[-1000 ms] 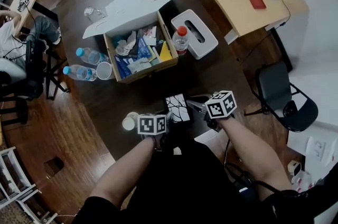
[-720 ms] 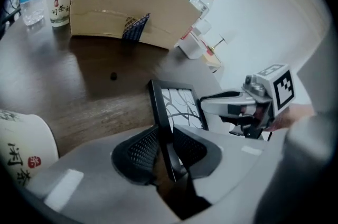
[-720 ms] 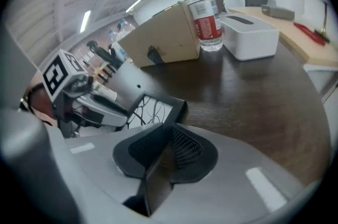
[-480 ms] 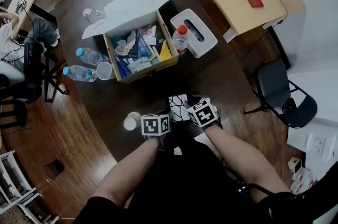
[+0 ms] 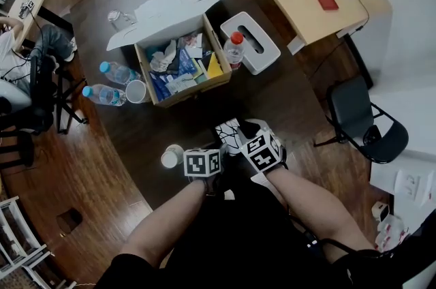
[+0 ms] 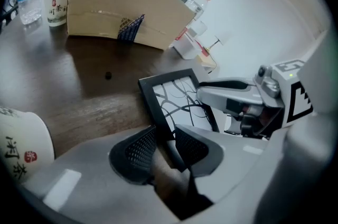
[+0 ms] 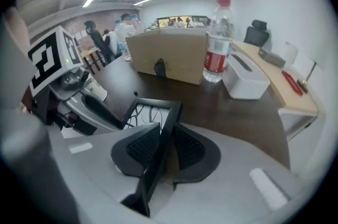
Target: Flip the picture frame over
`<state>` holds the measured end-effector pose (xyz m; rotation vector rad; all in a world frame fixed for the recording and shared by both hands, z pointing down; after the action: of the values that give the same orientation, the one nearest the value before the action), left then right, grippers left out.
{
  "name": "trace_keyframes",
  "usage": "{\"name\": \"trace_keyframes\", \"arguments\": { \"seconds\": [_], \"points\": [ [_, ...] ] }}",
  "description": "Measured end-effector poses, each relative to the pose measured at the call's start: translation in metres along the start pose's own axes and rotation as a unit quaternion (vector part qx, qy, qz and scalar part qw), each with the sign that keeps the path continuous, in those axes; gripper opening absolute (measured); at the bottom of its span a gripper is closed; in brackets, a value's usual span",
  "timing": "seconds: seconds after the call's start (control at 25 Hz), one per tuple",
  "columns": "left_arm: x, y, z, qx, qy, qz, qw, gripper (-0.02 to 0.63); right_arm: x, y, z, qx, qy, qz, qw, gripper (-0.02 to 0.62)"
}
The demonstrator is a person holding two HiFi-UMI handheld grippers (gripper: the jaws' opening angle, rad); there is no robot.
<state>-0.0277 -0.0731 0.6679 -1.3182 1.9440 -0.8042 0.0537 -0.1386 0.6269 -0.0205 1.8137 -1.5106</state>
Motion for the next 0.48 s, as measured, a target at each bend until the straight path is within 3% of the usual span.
{"name": "trace_keyframes", "arguments": {
  "seconds": [0.2,0.32,0.48],
  "points": [
    [0.0,0.013,0.013,-0.019,-0.026,0.022,0.9992,0.071,0.006,0.01,0.001,-0.035,0.082,0.002,0.996,0.072],
    [0.006,0.01,0.017,-0.05,-0.005,0.034,0.9981,0.046,0.0,0.008,0.0,-0.037,0.087,-0.01,0.995,0.071],
    [0.002,-0.001,0.016,-0.038,-0.008,0.004,0.9992,0.032,0.006,0.011,-0.007,-0.04,0.102,-0.009,0.994,0.071]
  ]
}}
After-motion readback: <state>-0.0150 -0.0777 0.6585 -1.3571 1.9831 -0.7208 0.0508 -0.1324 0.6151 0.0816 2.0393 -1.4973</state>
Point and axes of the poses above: the fingertips, and each gripper's own axes: y backward along the fingers, z to its right, x out of its top, the point moved 3 cm from there along y, backward along the fingers, and after that the axes turned 10 degrees about y, right-handed, at the moved point
